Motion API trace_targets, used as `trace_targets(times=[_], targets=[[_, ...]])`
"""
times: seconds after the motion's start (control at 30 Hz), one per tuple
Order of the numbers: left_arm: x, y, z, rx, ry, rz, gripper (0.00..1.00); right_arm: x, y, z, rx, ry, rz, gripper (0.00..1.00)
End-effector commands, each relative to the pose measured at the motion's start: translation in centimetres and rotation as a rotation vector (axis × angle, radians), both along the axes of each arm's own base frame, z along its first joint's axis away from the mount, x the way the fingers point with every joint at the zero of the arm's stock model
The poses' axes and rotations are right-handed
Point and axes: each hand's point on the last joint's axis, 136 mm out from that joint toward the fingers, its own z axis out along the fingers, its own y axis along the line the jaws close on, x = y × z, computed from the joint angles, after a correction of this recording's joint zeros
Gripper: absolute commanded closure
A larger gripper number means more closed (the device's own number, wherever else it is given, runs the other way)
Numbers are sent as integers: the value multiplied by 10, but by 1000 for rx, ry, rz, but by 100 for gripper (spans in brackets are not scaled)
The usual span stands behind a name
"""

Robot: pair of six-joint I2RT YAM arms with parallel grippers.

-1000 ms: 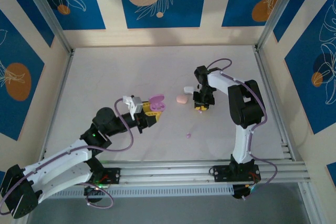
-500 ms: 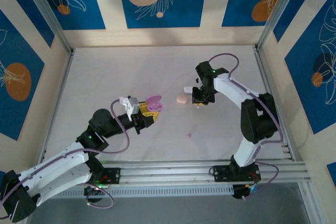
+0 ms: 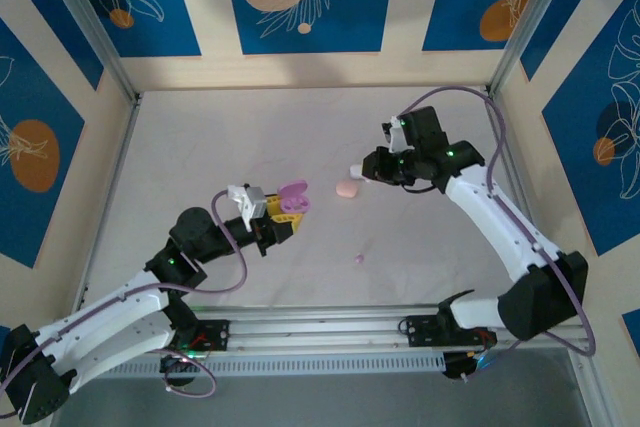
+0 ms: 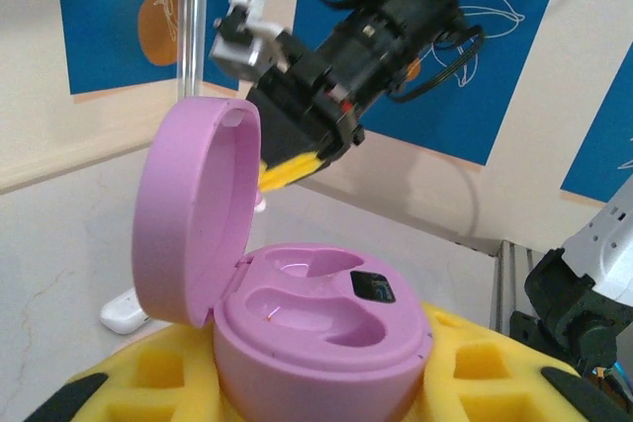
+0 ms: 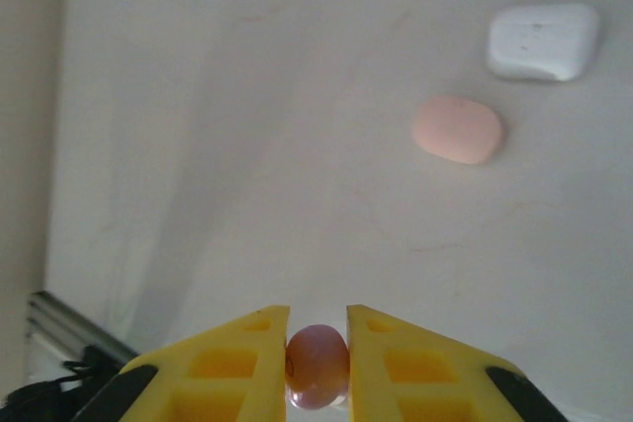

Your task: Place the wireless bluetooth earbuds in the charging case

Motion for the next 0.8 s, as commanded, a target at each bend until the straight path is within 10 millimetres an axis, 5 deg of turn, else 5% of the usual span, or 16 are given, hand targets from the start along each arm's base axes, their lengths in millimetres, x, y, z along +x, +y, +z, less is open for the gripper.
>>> trace_targets(times=[0.0, 0.4, 0.77], targets=[[-1, -3, 14, -26, -65, -7, 77, -15, 12, 29, 104, -33, 49, 80], [13, -17, 11, -35, -82, -5, 77, -43, 19, 89, 232, -148, 142, 80], [10, -23, 9, -26, -130, -40, 76, -61, 38, 116, 365, -159, 257, 80]])
